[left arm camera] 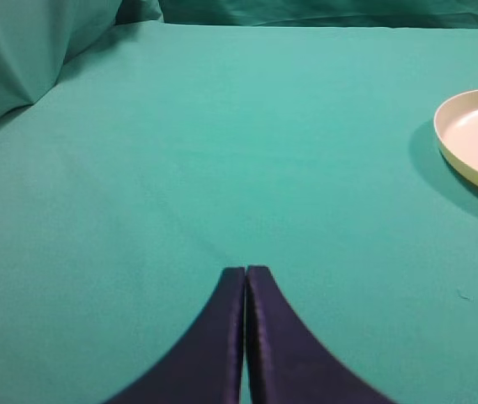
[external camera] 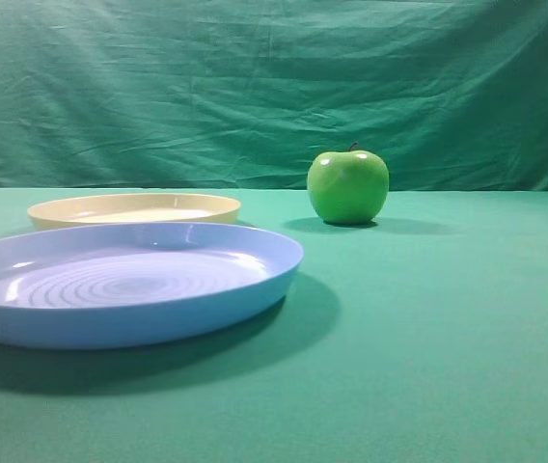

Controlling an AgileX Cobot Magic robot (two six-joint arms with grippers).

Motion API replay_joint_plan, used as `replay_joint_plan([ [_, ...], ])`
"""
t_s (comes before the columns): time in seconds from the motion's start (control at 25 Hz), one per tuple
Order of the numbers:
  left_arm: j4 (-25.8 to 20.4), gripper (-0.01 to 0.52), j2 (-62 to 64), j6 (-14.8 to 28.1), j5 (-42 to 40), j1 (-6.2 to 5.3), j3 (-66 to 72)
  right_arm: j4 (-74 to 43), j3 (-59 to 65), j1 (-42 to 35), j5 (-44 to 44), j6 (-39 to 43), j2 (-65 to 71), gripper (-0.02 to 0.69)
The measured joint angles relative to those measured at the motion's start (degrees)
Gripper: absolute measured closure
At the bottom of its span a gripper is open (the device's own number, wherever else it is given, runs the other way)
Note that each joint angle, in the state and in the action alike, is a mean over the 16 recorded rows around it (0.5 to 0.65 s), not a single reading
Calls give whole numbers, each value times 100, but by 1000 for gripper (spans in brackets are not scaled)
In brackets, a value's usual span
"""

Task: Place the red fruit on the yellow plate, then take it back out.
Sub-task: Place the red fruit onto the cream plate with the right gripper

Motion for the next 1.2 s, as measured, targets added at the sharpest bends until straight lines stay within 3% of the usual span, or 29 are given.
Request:
replay_joint_plan([
  [0.68, 0, 514, 0, 0, 0, 0, 0, 30, -346, 434, -1177, -276, 1928, 463],
  [0.84, 0, 514, 0, 0, 0, 0, 0, 37, -357, 446, -1391, -324, 2118, 390],
  [1.2, 0, 514, 0, 0, 0, 0, 0, 32, -404, 445, -1554, -394, 2222, 133],
])
